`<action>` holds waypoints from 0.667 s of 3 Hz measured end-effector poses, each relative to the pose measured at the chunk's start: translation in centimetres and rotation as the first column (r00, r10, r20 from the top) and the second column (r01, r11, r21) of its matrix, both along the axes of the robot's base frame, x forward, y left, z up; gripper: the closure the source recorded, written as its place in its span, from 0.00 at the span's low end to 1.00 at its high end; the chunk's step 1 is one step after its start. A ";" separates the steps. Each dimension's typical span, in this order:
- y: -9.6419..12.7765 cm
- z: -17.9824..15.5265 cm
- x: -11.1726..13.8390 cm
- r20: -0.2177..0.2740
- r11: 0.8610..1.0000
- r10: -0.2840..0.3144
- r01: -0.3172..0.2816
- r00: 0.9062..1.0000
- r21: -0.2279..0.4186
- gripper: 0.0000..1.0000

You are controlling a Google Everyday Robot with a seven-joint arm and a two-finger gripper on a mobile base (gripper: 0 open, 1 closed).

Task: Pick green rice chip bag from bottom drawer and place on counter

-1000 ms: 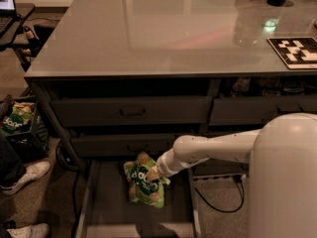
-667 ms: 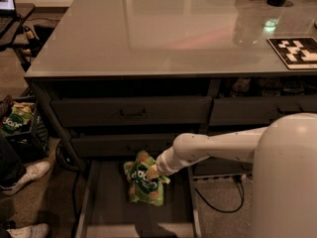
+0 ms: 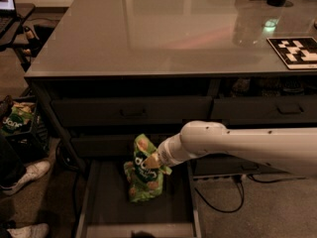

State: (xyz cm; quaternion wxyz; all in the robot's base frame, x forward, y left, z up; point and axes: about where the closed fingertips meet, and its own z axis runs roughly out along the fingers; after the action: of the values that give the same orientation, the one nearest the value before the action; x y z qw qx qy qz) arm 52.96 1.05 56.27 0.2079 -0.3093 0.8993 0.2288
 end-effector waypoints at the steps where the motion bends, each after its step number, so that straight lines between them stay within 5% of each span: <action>1: 0.0 5.5 0.2 0.092 1.000 0.006 -0.005 0.996 -0.010 1.00; 2: 0.1 6.2 0.3 0.107 1.000 0.007 -0.006 0.994 -0.013 1.00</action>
Offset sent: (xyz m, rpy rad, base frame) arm 0.0014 0.0005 0.0488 -0.0086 -0.0825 0.0049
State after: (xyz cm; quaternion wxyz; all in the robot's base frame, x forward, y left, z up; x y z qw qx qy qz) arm 53.23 1.11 62.52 0.2531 -0.3253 0.8873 0.2069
